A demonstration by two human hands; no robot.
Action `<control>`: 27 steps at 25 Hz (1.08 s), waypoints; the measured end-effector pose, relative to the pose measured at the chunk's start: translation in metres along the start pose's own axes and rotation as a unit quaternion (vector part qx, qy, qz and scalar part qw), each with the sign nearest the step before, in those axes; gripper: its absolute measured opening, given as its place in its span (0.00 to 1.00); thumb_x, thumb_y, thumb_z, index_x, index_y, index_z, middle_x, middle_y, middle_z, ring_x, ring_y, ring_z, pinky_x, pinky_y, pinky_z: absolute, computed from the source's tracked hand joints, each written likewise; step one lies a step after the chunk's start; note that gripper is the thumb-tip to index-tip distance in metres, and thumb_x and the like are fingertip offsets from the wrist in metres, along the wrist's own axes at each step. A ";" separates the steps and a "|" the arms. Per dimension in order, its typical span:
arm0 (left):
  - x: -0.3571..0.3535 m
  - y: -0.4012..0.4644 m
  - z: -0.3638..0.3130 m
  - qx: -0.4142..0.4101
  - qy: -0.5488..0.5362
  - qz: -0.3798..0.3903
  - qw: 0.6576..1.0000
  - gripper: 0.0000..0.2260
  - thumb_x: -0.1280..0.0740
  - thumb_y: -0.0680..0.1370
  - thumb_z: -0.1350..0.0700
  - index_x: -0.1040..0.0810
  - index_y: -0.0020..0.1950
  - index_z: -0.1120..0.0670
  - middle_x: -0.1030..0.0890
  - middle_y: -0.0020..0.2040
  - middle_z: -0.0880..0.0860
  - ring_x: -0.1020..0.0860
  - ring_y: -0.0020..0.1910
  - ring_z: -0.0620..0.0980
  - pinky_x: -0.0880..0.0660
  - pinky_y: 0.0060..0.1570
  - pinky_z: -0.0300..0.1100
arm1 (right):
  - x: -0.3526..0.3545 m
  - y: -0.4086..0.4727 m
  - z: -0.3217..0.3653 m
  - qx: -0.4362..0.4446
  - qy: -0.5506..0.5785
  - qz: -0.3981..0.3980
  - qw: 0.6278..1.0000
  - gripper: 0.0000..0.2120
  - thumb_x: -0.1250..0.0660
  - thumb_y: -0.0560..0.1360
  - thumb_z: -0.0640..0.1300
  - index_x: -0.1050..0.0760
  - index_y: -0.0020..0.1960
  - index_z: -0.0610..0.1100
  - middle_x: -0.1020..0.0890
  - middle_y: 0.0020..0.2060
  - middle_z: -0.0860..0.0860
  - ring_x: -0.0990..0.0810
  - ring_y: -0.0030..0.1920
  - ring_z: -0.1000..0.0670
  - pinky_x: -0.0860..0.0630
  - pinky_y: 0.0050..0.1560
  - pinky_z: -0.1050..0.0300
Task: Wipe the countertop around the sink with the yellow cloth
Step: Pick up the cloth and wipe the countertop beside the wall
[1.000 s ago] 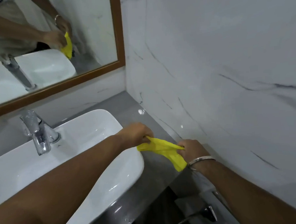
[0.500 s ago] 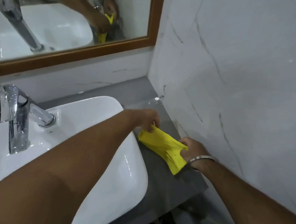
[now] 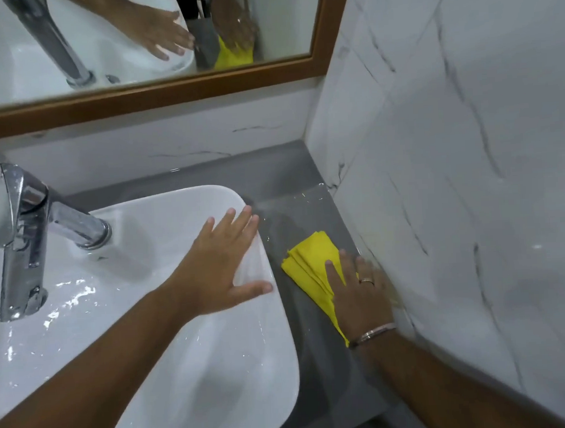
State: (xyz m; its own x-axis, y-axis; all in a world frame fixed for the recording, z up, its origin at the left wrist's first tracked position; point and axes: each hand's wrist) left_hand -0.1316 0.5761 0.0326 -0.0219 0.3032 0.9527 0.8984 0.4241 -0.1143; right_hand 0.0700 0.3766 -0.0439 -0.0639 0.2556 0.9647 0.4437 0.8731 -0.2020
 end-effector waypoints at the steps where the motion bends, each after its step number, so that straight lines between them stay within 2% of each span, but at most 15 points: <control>1: -0.006 0.001 -0.001 0.001 -0.007 0.010 1.000 0.48 0.49 0.71 0.24 0.53 0.79 0.56 0.55 0.80 0.55 0.57 0.78 0.54 0.54 0.75 0.58 | -0.006 0.007 0.003 0.016 0.009 0.005 1.000 0.26 0.37 0.68 0.49 0.31 0.67 0.47 0.26 0.66 0.42 0.24 0.61 0.36 0.27 0.58 0.39; 2: -0.010 0.001 -0.004 0.002 -0.025 0.009 1.000 0.49 0.50 0.70 0.23 0.55 0.79 0.56 0.58 0.79 0.55 0.60 0.78 0.53 0.56 0.75 0.59 | -0.015 0.011 0.006 0.038 0.023 0.015 0.999 0.29 0.33 0.67 0.52 0.32 0.67 0.48 0.27 0.67 0.43 0.25 0.63 0.36 0.26 0.58 0.39; 4: -0.015 0.003 -0.009 0.012 -0.074 -0.006 0.997 0.51 0.51 0.68 0.22 0.58 0.78 0.56 0.61 0.79 0.53 0.63 0.77 0.51 0.57 0.75 0.60 | -0.025 0.022 0.010 0.062 0.047 0.036 0.996 0.30 0.39 0.70 0.56 0.36 0.69 0.48 0.28 0.68 0.43 0.27 0.65 0.36 0.24 0.57 0.38; 6: -0.019 0.003 -0.013 0.028 -0.092 -0.017 0.995 0.53 0.48 0.67 0.21 0.58 0.78 0.56 0.62 0.79 0.53 0.63 0.77 0.51 0.58 0.75 0.60 | -0.032 0.045 0.010 0.019 0.067 0.034 0.997 0.29 0.47 0.71 0.55 0.37 0.70 0.47 0.30 0.69 0.41 0.29 0.66 0.36 0.26 0.60 0.38; 8: -0.021 0.004 -0.016 0.033 -0.084 -0.022 0.996 0.56 0.44 0.66 0.21 0.59 0.78 0.56 0.63 0.79 0.54 0.64 0.77 0.52 0.59 0.75 0.60 | -0.031 0.082 0.013 -0.044 0.108 0.006 0.993 0.29 0.49 0.71 0.53 0.37 0.71 0.46 0.31 0.70 0.40 0.31 0.67 0.35 0.29 0.61 0.39; 10: -0.021 0.008 -0.016 0.014 -0.066 -0.028 0.997 0.56 0.43 0.66 0.22 0.60 0.78 0.58 0.63 0.79 0.56 0.65 0.77 0.53 0.59 0.75 0.60 | -0.025 0.130 0.017 -0.051 0.133 -0.020 0.990 0.30 0.50 0.71 0.52 0.39 0.72 0.47 0.34 0.71 0.40 0.34 0.69 0.35 0.32 0.63 0.38; 12: -0.021 0.013 -0.015 -0.015 -0.047 -0.033 0.998 0.56 0.41 0.66 0.23 0.60 0.78 0.59 0.63 0.79 0.58 0.64 0.77 0.56 0.61 0.74 0.58 | -0.014 0.182 0.018 -0.019 0.137 -0.022 0.990 0.29 0.47 0.73 0.49 0.43 0.73 0.49 0.39 0.74 0.41 0.39 0.72 0.36 0.37 0.67 0.39; 14: -0.020 0.020 -0.013 -0.049 -0.038 -0.030 0.998 0.56 0.38 0.66 0.25 0.59 0.78 0.59 0.63 0.78 0.59 0.64 0.77 0.58 0.62 0.74 0.58 | -0.018 0.201 0.030 0.040 0.127 -0.060 0.989 0.28 0.44 0.73 0.46 0.44 0.73 0.51 0.39 0.74 0.41 0.38 0.71 0.35 0.36 0.67 0.37; 16: -0.019 0.027 -0.012 -0.069 -0.049 -0.015 0.996 0.56 0.36 0.66 0.27 0.59 0.78 0.59 0.63 0.78 0.59 0.64 0.77 0.58 0.60 0.75 0.59 | -0.038 0.160 0.043 0.166 0.124 -0.112 0.972 0.29 0.44 0.74 0.46 0.46 0.74 0.52 0.38 0.73 0.41 0.36 0.71 0.35 0.33 0.65 0.36; 18: -0.015 0.028 -0.011 -0.072 -0.049 0.001 0.996 0.55 0.36 0.67 0.28 0.60 0.78 0.59 0.64 0.78 0.58 0.64 0.77 0.58 0.57 0.75 0.60 | -0.054 0.070 0.047 0.227 0.133 -0.065 0.963 0.32 0.41 0.74 0.48 0.49 0.75 0.55 0.42 0.75 0.46 0.40 0.73 0.39 0.39 0.69 0.40; 20: -0.011 0.026 -0.011 -0.074 -0.042 0.012 0.996 0.55 0.37 0.67 0.27 0.60 0.78 0.59 0.64 0.78 0.58 0.65 0.77 0.57 0.56 0.75 0.60 | -0.057 0.000 0.029 0.197 0.145 -0.074 0.967 0.31 0.41 0.71 0.46 0.44 0.73 0.57 0.40 0.74 0.48 0.34 0.70 0.39 0.38 0.67 0.43; 21: -0.010 0.026 -0.011 -0.076 -0.040 0.015 0.996 0.55 0.37 0.67 0.27 0.60 0.78 0.59 0.64 0.78 0.57 0.66 0.76 0.57 0.56 0.75 0.59 | -0.053 -0.005 0.018 0.170 0.142 -0.061 0.973 0.31 0.43 0.70 0.45 0.42 0.72 0.55 0.39 0.74 0.48 0.33 0.69 0.37 0.36 0.65 0.42; 23: -0.008 0.027 -0.012 -0.079 -0.043 0.019 0.996 0.55 0.37 0.67 0.27 0.60 0.78 0.58 0.64 0.78 0.56 0.67 0.76 0.56 0.57 0.75 0.58 | -0.045 0.035 0.009 0.105 0.114 -0.058 0.986 0.29 0.47 0.71 0.49 0.43 0.73 0.52 0.40 0.74 0.45 0.35 0.70 0.35 0.32 0.64 0.38; 26: -0.008 0.029 -0.012 -0.081 -0.033 0.019 0.996 0.55 0.37 0.66 0.25 0.57 0.78 0.57 0.61 0.79 0.55 0.67 0.76 0.57 0.58 0.75 0.57 | -0.010 0.125 0.029 -0.010 0.175 -0.001 0.984 0.29 0.51 0.75 0.56 0.50 0.75 0.52 0.46 0.76 0.43 0.46 0.74 0.37 0.40 0.70 0.36; 27: -0.006 0.031 -0.011 -0.080 -0.017 0.018 0.996 0.55 0.39 0.66 0.25 0.56 0.79 0.56 0.60 0.79 0.55 0.66 0.76 0.57 0.58 0.75 0.57 | -0.005 0.132 0.044 -0.029 0.180 -0.005 0.983 0.30 0.50 0.75 0.56 0.49 0.74 0.51 0.42 0.75 0.42 0.42 0.73 0.38 0.37 0.69 0.38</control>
State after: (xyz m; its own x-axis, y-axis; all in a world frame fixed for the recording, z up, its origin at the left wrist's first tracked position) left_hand -0.0985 0.5780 0.0260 -0.0001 0.3455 0.9384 0.9575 0.2707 -0.0996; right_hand 0.0893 0.5089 -0.0827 0.2468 0.0744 0.9662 0.4953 0.8473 -0.1917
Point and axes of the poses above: each hand's wrist, its own y-axis towards the middle knuckle, its own x-axis out of the back of the hand, z = x × y
